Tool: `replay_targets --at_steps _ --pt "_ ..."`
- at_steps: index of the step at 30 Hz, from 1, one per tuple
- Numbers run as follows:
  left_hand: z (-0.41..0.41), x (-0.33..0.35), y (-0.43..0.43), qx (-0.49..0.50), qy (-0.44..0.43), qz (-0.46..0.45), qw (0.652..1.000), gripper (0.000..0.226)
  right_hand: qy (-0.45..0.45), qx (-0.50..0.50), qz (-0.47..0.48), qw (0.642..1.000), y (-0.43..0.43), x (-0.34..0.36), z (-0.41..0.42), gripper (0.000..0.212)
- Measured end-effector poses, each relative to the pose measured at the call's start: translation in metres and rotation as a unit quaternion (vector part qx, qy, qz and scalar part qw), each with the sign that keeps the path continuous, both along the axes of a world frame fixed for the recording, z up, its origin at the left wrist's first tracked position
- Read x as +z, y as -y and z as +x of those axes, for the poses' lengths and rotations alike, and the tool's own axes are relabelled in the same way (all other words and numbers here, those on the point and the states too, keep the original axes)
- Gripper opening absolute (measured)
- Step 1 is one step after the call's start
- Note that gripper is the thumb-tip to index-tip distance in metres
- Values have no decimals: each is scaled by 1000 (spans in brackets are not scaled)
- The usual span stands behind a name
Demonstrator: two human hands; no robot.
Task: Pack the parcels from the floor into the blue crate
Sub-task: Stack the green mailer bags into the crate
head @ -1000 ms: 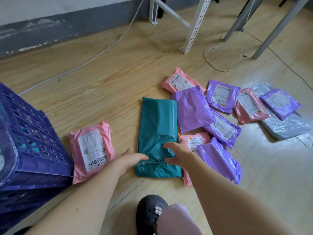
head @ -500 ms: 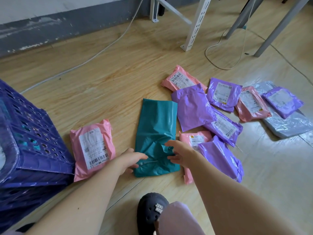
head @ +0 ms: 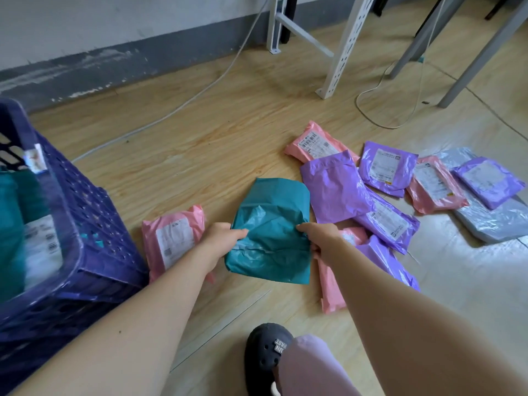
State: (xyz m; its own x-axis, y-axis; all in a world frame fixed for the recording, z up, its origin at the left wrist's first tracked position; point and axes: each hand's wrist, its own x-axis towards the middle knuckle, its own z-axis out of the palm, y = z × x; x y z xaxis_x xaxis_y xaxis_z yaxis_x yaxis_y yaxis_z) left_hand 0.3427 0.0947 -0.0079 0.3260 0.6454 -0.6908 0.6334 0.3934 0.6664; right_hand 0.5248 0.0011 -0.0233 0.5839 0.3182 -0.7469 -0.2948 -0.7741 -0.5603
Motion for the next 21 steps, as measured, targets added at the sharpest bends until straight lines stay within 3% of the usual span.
replay_targets --at_steps 7,12,17,21 --pt "-25 48 -6 8 26 46 999 30 40 30 30 998 -18 61 -14 22" --pt "-51 98 -13 12 56 81 995 15 68 72 45 994 -35 115 -36 19" --pt "-82 151 -22 38 72 109 991 23 175 113 77 975 -41 169 -64 22" --pt "-112 192 -19 80 92 133 984 21 160 105 122 974 -43 210 -97 23"
